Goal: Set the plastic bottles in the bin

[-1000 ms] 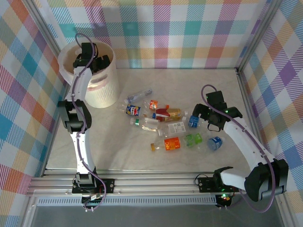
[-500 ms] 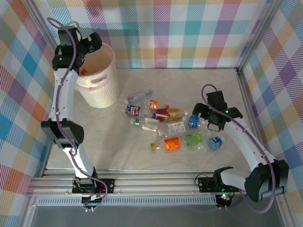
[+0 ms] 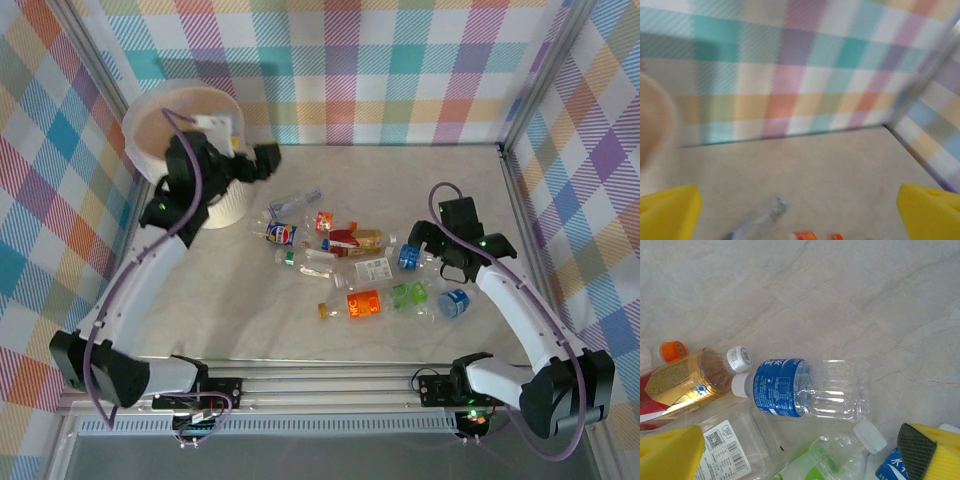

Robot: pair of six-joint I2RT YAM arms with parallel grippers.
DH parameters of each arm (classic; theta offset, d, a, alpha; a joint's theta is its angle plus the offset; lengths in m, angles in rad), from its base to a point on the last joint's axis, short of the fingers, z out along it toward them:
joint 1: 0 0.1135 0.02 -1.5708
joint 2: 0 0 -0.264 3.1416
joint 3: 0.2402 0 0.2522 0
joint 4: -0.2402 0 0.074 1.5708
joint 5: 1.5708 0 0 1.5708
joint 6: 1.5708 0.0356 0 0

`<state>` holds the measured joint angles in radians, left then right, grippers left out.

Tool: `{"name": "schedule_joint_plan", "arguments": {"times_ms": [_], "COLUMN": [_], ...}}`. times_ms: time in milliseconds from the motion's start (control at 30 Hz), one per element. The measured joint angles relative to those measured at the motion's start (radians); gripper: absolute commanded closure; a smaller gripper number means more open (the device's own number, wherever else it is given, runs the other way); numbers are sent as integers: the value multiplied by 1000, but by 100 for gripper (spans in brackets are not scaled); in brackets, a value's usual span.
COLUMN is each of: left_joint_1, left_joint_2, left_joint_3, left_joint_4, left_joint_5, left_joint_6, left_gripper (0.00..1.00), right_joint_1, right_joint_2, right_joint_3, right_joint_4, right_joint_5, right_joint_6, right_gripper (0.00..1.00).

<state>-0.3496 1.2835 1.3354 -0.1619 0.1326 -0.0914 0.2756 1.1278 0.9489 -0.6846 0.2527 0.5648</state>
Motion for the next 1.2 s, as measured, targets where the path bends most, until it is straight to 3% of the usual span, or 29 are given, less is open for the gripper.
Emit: {"name": "schedule_joint_plan", "arguments": {"times_ms": [233, 533, 900, 1200], "left_joint_1": [-220, -494, -638, -715], "left_joint_2": [-92, -75, 56, 207], "left_joint_3": [-266, -444, -487, -509], "left_joint_4": [141, 223, 231, 253], "left_joint_5": [36, 124, 75, -11], "left_joint_6": [131, 326, 394, 439], "left_gripper": [0, 0, 0, 10], "right_joint_1": [0, 0, 0, 0], "right_joint_2": [-2, 3, 8, 21], "right_joint_3": [-6, -6, -6, -6], "right_joint_4": [-2, -3, -18, -36], "right_joint_5": [0, 13, 35, 39], "right_joint_6": [0, 5, 21, 27], "right_gripper": [0, 0, 0, 0]}}
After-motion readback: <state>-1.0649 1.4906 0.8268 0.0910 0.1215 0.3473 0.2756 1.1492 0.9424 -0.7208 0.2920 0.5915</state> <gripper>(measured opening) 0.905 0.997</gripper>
